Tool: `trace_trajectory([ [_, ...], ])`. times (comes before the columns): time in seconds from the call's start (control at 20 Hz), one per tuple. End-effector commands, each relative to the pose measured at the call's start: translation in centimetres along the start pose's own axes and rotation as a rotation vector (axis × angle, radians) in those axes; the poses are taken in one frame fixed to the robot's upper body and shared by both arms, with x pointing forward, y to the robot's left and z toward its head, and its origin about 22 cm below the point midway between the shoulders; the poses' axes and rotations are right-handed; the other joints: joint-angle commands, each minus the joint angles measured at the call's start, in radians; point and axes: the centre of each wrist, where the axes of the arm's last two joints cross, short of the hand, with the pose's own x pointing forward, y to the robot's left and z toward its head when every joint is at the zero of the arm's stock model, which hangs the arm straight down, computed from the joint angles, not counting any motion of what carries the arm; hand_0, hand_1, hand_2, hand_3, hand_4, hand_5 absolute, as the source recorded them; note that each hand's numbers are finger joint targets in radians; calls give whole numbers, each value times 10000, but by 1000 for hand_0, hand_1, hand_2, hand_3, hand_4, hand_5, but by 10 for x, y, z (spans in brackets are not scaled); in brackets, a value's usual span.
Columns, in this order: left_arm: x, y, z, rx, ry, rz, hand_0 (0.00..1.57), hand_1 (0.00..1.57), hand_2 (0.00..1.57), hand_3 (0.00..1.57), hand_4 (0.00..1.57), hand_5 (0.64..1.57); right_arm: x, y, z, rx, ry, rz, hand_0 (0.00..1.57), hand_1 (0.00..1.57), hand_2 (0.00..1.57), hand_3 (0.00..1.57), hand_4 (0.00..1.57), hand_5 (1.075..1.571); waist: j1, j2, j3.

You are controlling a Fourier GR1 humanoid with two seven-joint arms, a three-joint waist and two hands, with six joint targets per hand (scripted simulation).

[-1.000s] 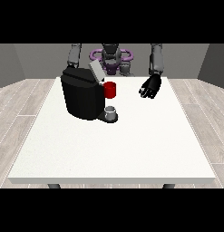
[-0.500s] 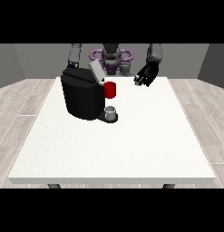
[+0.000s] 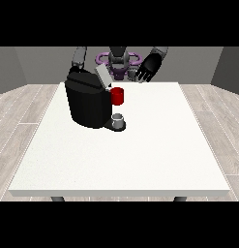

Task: Insert the coffee pod into the coffee machine and close the lid

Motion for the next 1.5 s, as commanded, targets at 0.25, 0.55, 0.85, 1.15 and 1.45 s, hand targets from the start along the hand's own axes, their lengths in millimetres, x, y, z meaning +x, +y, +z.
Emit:
trace_trajectory([
  [0.25, 24, 73, -1, 1293, -18, 731, 1221, 1221, 1266, 1292, 509, 1571, 45, 10, -13, 40, -1493, -382, 0, 0, 0, 0, 0, 1571, -810, 734, 0],
  [0.55, 41, 126, 8, 1732, 165, 814, 1216, 1216, 1265, 1256, 470, 1571, 48, 3, -12, 219, -1728, -172, 0, 0, 0, 0, 0, 1571, -1424, 1012, 2],
  [0.85, 34, 148, 20, 2466, 85, 367, 1222, 1222, 1288, 1238, 475, 1571, 93, -14, -28, -37, -2496, -178, 0, 0, 0, 0, 263, 1571, -1603, 1877, -2],
  [1.15, 45, 144, 13, 2387, -301, 182, 1223, 1223, 1288, 1245, 491, 1571, 78, -18, -26, -495, -2519, -158, 0, 0, 0, 0, 0, 1571, -1555, 2136, 1],
  [1.45, 40, 165, 22, 2548, -37, 242, 1186, 1186, 1256, 1227, 472, 1571, 96, -22, -30, -261, -2764, 161, 0, 0, 0, 0, 0, 1571, -1814, 2569, 0],
])
